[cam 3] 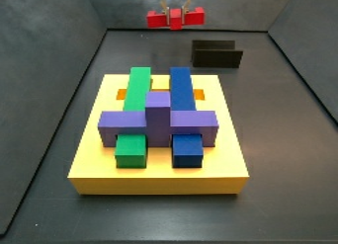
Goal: Pick up the red object. Move up. Place the red object on the fixture. Regrasp the red object. Move to above the board. Insert the red object.
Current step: Place the red object on the fixture.
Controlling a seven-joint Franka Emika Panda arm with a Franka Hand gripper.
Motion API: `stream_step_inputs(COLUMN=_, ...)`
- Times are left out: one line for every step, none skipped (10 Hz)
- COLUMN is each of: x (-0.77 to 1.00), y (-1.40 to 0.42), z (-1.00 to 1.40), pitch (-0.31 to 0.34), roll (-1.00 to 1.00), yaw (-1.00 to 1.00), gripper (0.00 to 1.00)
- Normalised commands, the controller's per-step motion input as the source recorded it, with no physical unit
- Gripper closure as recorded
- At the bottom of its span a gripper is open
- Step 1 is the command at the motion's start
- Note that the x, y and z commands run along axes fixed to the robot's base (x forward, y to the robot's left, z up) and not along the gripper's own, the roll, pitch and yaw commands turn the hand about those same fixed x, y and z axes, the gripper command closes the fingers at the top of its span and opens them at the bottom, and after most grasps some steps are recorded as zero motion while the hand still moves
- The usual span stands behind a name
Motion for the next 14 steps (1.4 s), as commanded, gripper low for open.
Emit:
stream_step_inputs(x=1.00, y=0.00, z=0.00, pitch=0.000, roll=-0.61, yaw=-0.15, gripper=1.00)
stream_step_inputs(x=1.00, y=0.00, z=0.02, pitch=0.000, roll=-0.60, yaw=-0.16, gripper=1.00)
stream_step_inputs(x=1.00, y=0.00, z=0.09, pitch=0.000, roll=-0.60, yaw=-0.15, gripper=1.00)
stream_step_inputs(x=1.00, y=-0.06, z=0.18, pitch=0.011, roll=-0.53, yaw=-0.12, gripper=1.00)
stream_step_inputs(x=1.00, y=-0.11, z=0.29, pitch=0.111, roll=-0.45, yaw=-0.08, gripper=1.00)
stream_step_inputs(x=1.00, y=-0.15, z=0.30, pitch=0.134, roll=-0.40, yaw=-0.05, gripper=1.00)
stream_step_inputs(x=1.00, y=-0.18, z=0.30, pitch=0.149, roll=-0.37, yaw=-0.03, gripper=1.00)
stream_step_inputs(x=1.00, y=-0.19, z=0.29, pitch=0.149, roll=-0.37, yaw=-0.03, gripper=1.00)
stream_step_inputs(x=1.00, y=-0.21, z=0.19, pitch=0.134, roll=-0.33, yaw=-0.03, gripper=1.00)
stream_step_inputs(x=1.00, y=-0.27, z=0.13, pitch=0.140, roll=-0.29, yaw=0.00, gripper=1.00)
stream_step_inputs(x=1.00, y=-0.29, z=0.11, pitch=0.154, roll=-0.28, yaw=0.00, gripper=1.00)
stream_step_inputs(x=1.00, y=-0.28, z=0.10, pitch=0.154, roll=-0.29, yaw=0.00, gripper=1.00)
stream_step_inputs(x=1.00, y=-0.23, z=0.02, pitch=0.177, roll=-0.26, yaw=-0.01, gripper=1.00)
stream_step_inputs(x=1.00, y=-0.25, z=0.04, pitch=0.189, roll=-0.26, yaw=0.00, gripper=1.00)
